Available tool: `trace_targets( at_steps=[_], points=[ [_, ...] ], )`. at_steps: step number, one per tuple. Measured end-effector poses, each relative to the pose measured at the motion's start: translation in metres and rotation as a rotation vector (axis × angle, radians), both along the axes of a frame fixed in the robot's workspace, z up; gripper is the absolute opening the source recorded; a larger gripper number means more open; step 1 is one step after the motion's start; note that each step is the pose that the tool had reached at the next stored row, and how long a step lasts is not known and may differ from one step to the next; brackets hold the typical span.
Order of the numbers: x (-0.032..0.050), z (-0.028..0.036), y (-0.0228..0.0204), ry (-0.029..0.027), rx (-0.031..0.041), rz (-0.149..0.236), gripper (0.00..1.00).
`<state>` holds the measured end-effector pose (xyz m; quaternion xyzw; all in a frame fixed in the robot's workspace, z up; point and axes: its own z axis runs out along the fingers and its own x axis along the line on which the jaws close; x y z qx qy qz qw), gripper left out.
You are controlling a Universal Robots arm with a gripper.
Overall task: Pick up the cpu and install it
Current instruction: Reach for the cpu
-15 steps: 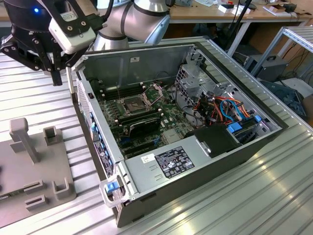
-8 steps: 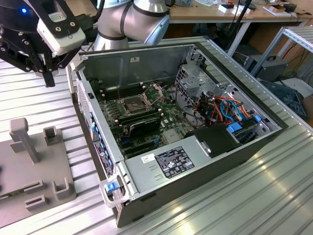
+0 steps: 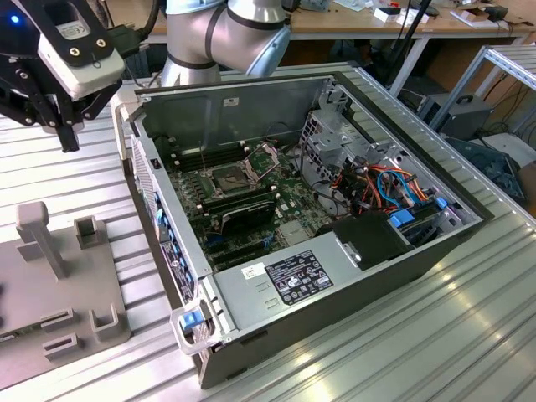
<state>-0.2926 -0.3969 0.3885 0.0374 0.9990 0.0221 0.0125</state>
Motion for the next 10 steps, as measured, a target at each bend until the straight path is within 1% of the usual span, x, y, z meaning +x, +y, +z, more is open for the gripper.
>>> trace_targets(
  at_steps=[3,6,10],
  points=[
    [-0.0045,-0.0003,0.0001,0.0,0.0,0.0,0.11],
    [-0.0126,-0.0007,0.0002,0.0,0.0,0.0,0.11],
    [-0.0191,-0.0012,0.0003,0.0,0.0,0.0,0.11]
  ],
)
